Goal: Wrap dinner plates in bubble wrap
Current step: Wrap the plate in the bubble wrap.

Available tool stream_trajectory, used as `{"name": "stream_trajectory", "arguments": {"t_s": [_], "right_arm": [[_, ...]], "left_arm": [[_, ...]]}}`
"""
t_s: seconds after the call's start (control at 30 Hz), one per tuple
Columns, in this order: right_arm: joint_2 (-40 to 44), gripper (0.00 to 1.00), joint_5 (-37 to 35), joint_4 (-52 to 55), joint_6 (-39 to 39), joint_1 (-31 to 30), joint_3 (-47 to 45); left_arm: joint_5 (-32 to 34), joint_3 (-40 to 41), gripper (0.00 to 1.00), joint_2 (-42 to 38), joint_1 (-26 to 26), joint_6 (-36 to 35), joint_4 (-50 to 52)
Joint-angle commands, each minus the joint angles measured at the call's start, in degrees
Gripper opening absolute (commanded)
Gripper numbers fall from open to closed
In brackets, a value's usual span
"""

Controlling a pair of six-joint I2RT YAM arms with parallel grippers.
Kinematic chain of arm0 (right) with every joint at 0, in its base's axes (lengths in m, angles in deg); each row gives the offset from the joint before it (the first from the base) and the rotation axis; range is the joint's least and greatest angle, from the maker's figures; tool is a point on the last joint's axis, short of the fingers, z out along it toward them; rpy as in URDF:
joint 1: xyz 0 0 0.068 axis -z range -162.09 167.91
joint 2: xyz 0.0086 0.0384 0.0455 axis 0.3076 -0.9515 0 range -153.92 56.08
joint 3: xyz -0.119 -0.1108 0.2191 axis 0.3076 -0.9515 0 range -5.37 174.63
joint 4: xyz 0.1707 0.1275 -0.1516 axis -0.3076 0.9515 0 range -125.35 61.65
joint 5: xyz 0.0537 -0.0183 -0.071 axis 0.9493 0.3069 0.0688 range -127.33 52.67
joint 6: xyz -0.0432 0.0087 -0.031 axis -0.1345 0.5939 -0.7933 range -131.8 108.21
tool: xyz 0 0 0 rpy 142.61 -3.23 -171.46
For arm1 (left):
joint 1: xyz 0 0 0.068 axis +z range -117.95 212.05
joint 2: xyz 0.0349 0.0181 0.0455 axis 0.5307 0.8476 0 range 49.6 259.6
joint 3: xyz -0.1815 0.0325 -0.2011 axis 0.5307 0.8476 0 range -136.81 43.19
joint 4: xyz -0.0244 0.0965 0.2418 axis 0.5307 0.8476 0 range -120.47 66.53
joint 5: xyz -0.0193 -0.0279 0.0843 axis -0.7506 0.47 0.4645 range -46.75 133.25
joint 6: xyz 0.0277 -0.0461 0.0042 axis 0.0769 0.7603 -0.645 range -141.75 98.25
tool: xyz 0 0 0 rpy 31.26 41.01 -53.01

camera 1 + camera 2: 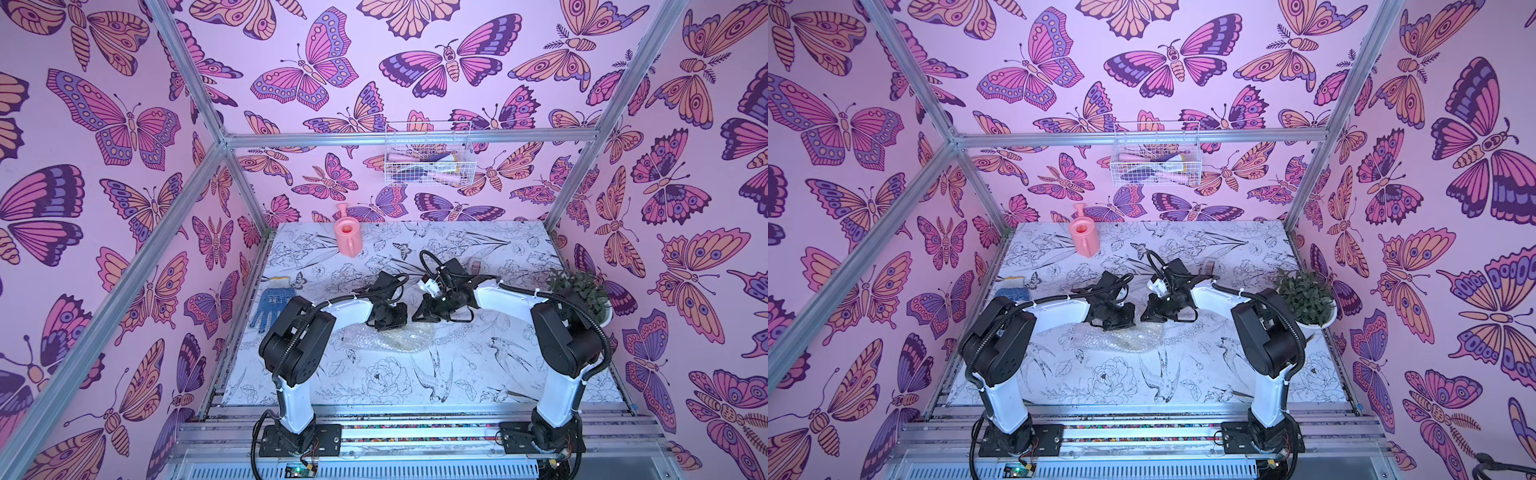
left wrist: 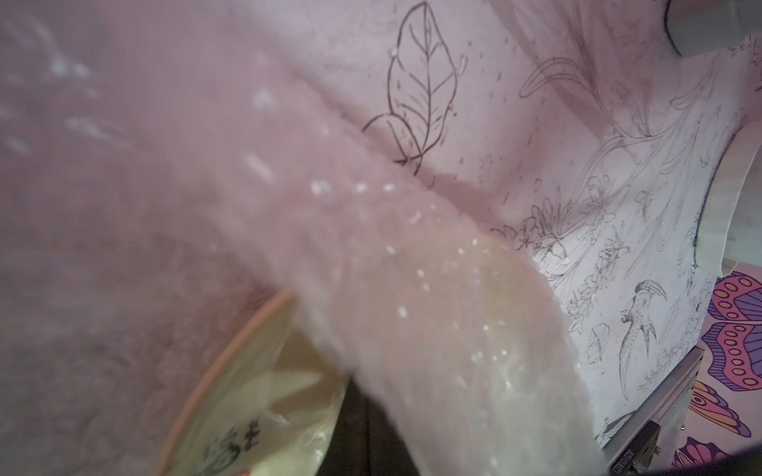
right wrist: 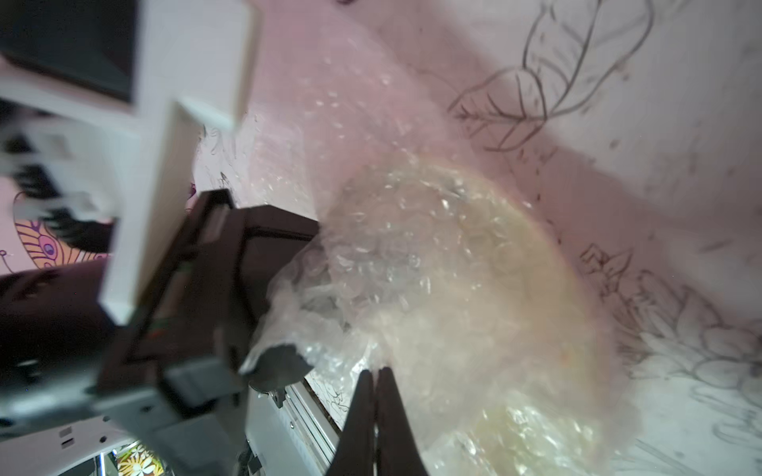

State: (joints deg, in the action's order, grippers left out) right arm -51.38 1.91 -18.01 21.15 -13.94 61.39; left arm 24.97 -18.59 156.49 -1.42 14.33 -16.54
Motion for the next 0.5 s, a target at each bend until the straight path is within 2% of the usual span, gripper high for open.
{"name": "stream_trajectory", "arguments": {"t_s": [0.0,0.23,0.47], "right_arm": [[-1.4,0.00,1.8,-2.5,1.8,-2.1,-1.5],[-6.4,0.00,-1.6,-0.8,0.9,-2.9,-0.4],[-8.2,0.00,-6.1,1.5,0.5,-2.9,0.0]], "left_arm": [[4.5,4.0,0.00,5.4,-0.6,0.3,9.3],[5.4,4.4,0.00,3.7,-0.6,0.9,9.3],[8.6,2.1,0.00,-7.6,0.8,-0.4,15.8]]}}
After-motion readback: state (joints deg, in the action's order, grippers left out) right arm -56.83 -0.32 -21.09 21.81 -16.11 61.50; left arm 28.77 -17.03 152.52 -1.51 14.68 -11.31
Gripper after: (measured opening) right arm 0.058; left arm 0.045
